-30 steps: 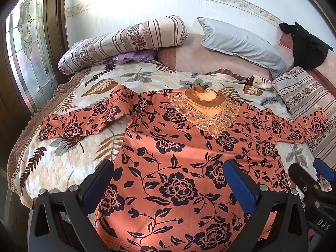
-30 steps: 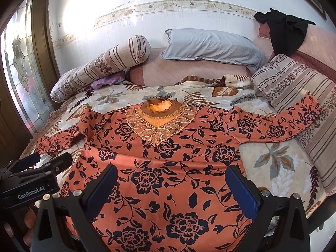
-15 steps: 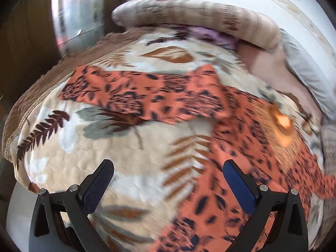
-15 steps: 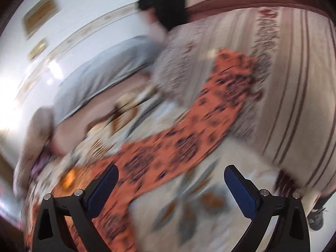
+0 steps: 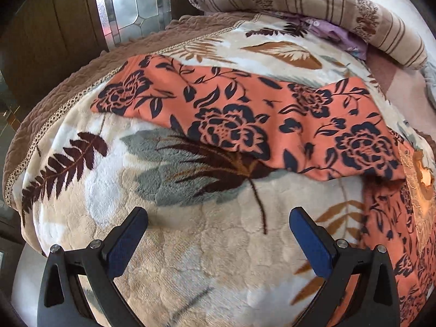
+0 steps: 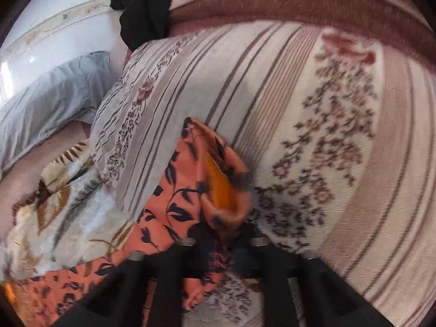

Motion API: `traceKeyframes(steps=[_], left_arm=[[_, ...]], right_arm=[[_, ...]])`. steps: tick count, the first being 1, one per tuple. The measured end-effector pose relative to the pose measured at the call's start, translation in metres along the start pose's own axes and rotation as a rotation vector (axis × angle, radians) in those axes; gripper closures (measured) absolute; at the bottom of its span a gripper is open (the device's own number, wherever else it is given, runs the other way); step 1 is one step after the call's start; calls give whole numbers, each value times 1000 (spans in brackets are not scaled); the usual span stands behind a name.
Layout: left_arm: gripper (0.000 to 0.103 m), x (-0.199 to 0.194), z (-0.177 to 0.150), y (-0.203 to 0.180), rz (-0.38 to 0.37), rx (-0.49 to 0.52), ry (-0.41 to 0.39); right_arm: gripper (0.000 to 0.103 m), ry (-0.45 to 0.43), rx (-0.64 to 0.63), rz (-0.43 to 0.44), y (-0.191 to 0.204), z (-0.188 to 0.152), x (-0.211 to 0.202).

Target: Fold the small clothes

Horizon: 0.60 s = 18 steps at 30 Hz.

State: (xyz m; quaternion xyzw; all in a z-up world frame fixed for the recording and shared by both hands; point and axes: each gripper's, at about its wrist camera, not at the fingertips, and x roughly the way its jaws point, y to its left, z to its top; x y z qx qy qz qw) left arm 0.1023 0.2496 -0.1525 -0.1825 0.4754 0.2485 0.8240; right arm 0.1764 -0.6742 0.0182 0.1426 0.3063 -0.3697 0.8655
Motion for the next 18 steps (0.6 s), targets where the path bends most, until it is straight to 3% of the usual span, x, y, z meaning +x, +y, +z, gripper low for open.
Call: traceKeyframes(steps=[2, 5, 10, 14, 18], left_arm=[[0, 2, -1, 3, 9, 0, -8], [0, 3, -1, 4, 9, -6, -15], [0, 6, -3, 0, 9, 16, -6], [0, 4, -3, 7, -43, 26, 1], [0, 1, 0, 18, -102, -17, -15]], right_arm=[[97, -29, -35, 28, 8, 0, -19], [97, -93, -102, 159, 41, 0, -69], [97, -176, -197, 517, 140, -24, -185], [97, -160, -230, 843, 229, -85, -271], [97, -52, -214, 1060, 304, -169, -307]])
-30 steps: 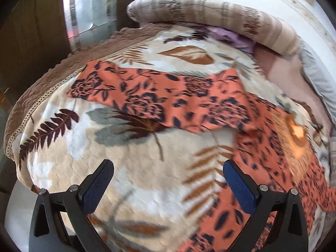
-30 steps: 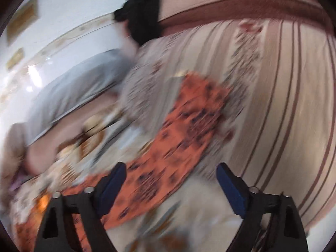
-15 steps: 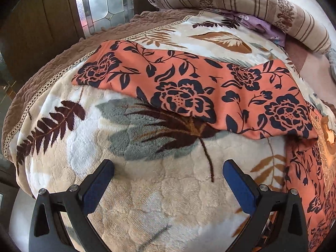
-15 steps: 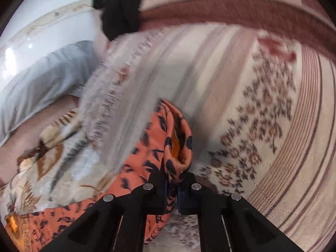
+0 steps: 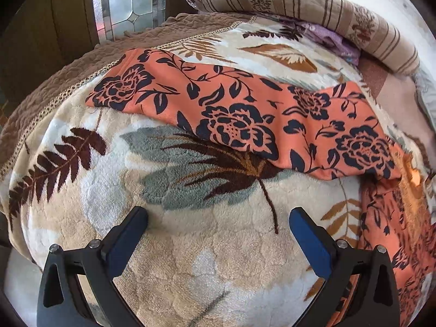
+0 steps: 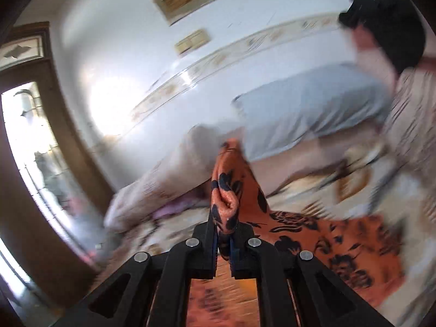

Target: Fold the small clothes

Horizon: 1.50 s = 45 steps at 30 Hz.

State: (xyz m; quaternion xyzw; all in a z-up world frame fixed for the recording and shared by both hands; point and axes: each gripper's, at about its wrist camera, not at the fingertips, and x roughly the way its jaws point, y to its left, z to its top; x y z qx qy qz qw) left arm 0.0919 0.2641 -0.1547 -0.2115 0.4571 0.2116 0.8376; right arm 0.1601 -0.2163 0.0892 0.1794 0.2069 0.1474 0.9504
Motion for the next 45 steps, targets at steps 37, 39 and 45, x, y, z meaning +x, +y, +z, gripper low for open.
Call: traceKeyframes(steps=[37, 39, 45], left_arm=[[0, -44, -27, -263, -429, 486, -24], [0, -18, -33, -273, -402, 496, 36], [0, 24, -36, -269, -341, 493, 138]], right_arm=[[17, 379, 447, 53, -266, -64, 84], [17, 385, 453, 103, -263, -54, 95], [18, 344, 557, -58, -299, -55, 126]])
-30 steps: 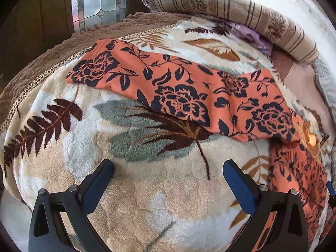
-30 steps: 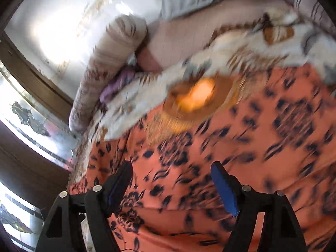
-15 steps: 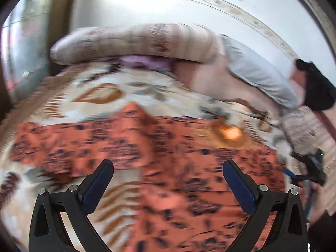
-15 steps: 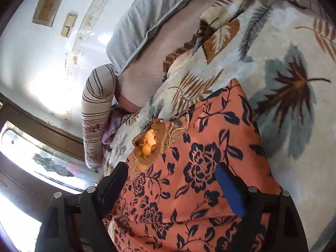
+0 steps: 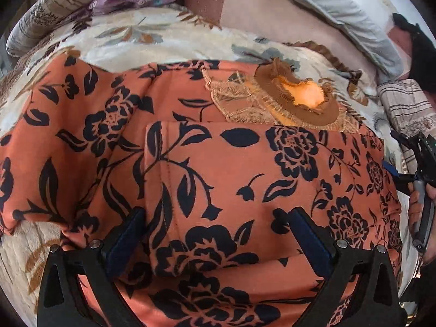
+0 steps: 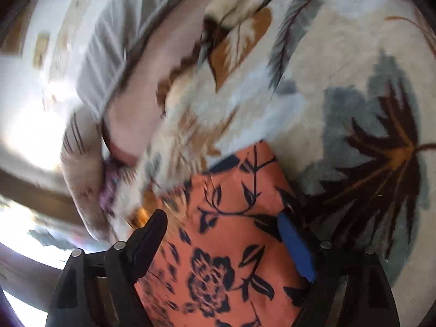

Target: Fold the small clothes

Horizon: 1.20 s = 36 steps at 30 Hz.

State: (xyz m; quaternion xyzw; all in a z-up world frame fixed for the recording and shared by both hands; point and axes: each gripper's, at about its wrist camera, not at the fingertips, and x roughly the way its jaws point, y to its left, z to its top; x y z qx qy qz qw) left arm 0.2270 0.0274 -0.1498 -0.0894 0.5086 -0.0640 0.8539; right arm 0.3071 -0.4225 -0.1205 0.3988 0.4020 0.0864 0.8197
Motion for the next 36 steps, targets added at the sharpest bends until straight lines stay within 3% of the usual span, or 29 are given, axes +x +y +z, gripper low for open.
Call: traceKeyframes(steps=[3, 7, 12, 16, 18, 23, 30, 31, 32, 33, 34, 35, 36], left_arm=[[0, -35, 0, 14, -43, -30, -87], [0, -104, -10, 70, -134, -169, -250], [0, -159, -39, 202, -140, -522, -389], [0, -168, -88, 308, -158, -880, -403], [0, -167, -114, 343, -166, -1017, -420], [0, -159, -132, 371, -229, -1127, -446], [1, -149, -104, 390, -166, -1117, -447], [4, -148, -102, 390, -147, -1119, -445], [24, -150, -101, 391, -118, -1118, -439], [65, -148, -97, 393, -76, -1113, -408], [87, -143, -95, 397, -54, -1119, -363], [95, -138, -95, 401, -47, -1133, -330], [96, -137, -94, 403, -38, -1133, -330]], right_arm=[[17, -46, -165, -21, 45, -23, -19], [16, -39, -364, -16, 97, -94, -30], [16, 17, -510, -67, 101, -178, -27], [16, 71, -483, -125, 69, -208, -18], [16, 40, -504, -118, 64, -214, -25], [16, 40, -532, -149, 69, -215, -20], [16, 24, -528, -134, 63, -216, -21], [16, 25, -527, -130, 62, -215, -21], [16, 23, -525, -127, 62, -216, -21], [16, 23, -523, -124, 61, -215, -21], [16, 23, -520, -120, 61, -215, -21], [16, 22, -517, -118, 61, -215, -22], [16, 21, -515, -115, 61, -215, -23]])
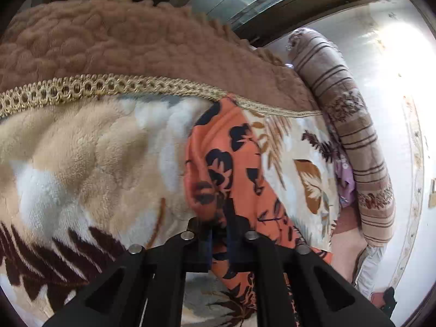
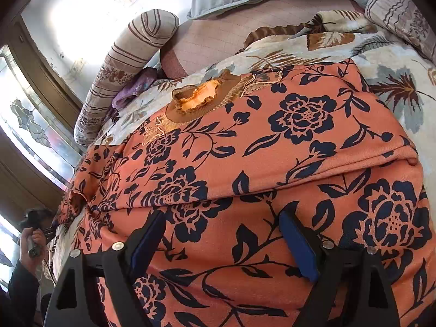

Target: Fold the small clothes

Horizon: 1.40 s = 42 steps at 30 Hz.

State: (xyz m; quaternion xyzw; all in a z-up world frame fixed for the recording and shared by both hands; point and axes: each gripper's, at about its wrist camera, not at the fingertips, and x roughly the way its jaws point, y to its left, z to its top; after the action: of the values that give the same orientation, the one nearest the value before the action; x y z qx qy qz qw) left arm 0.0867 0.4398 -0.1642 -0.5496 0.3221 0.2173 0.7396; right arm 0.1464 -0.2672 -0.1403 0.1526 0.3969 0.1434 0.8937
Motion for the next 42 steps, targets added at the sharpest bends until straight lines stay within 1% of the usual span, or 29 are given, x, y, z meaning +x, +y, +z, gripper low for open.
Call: traceKeyframes(steps=[1, 2, 4, 6, 9, 11, 12, 15, 16, 17, 18, 19, 20, 21, 22, 23, 24, 26, 28, 29, 30, 32, 33, 34, 36, 37, 39, 41, 42], left_arm=[[96, -3, -1, -6, 21, 33, -14], [96, -11, -5, -21, 38, 103, -48], [96, -30, -18, -55, 22, 234, -107], [96, -51, -41, -103, -27, 381, -156], [96, -83, -93, -183, -165, 597, -181], [96, -97, -137, -236, -275, 728, -159], [96, -104, -166, -262, -328, 803, -142], [96, -109, -251, -322, -472, 973, -29], [96, -106, -277, -336, -503, 1008, 8], [96, -99, -306, -351, -533, 1047, 75], [94, -86, -338, -365, -544, 1102, 157], [92, -73, -365, -372, -530, 1143, 193], [76, -63, -385, -374, -507, 1174, 221], [41, -43, -407, -376, -460, 1218, 284], [31, -24, -422, -374, -402, 1257, 338], [31, -15, -429, -365, -357, 1274, 343], [31, -8, -426, -353, -320, 1275, 319], [31, -3, -406, -338, -295, 1246, 294], [31, -8, -372, -313, -261, 1192, 254], [29, -11, -360, -301, -240, 1176, 229], [27, -13, -342, -287, -194, 1159, 190], [27, -6, -311, -263, -108, 1124, 125], [27, 1, -294, -247, -55, 1088, 119], [27, 8, -280, -234, -25, 1053, 127], [27, 22, -256, -207, 17, 981, 145], [27, 28, -250, -197, 37, 956, 158], [27, 40, -241, -181, 40, 915, 185], [27, 48, -236, -173, 48, 902, 193], [27, 51, -236, -172, 49, 897, 196]], right_arm=[[16, -3, 3, 5, -1, 0, 0], [16, -5, 6, 10, -1, 0, 0], [16, -10, 18, 24, -4, 0, 0], [16, -16, 30, 38, -6, 0, 0], [16, -24, 41, 53, -8, -1, -2], [16, -29, 52, 66, -10, -1, -3], [16, -31, 57, 72, -11, -1, -3], [16, -37, 69, 87, -13, -1, -5], [16, -40, 74, 93, -13, -1, -6], [16, -41, 78, 100, -14, -1, -6], [16, -43, 83, 107, -15, -1, -6], [16, -45, 89, 114, -16, -1, -7], [16, -46, 97, 123, -17, -1, -8], [16, -48, 108, 132, -19, 0, -9], [16, -49, 128, 140, -21, 0, -12], [16, -55, 149, 146, -23, 0, -16], [16, -67, 175, 155, -27, 0, -22], [16, -108, 232, 170, -39, 2, -38], [16, -146, 302, 168, -53, 3, -52], [16, -165, 342, 167, -61, 4, -59], [16, -183, 378, 177, -68, 4, -64], [15, -183, 457, 174, -82, 9, -70], [15, -191, 481, 179, -87, 11, -73], [15, -202, 490, 175, -90, 16, -77], [15, -194, 487, 167, -89, 27, -80], [15, -172, 484, 197, -88, 36, -77], [15, -142, 486, 247, -87, 52, -71], [15, -103, 471, 245, -86, 63, -60], [15, -88, 489, 232, -88, 65, -54]])
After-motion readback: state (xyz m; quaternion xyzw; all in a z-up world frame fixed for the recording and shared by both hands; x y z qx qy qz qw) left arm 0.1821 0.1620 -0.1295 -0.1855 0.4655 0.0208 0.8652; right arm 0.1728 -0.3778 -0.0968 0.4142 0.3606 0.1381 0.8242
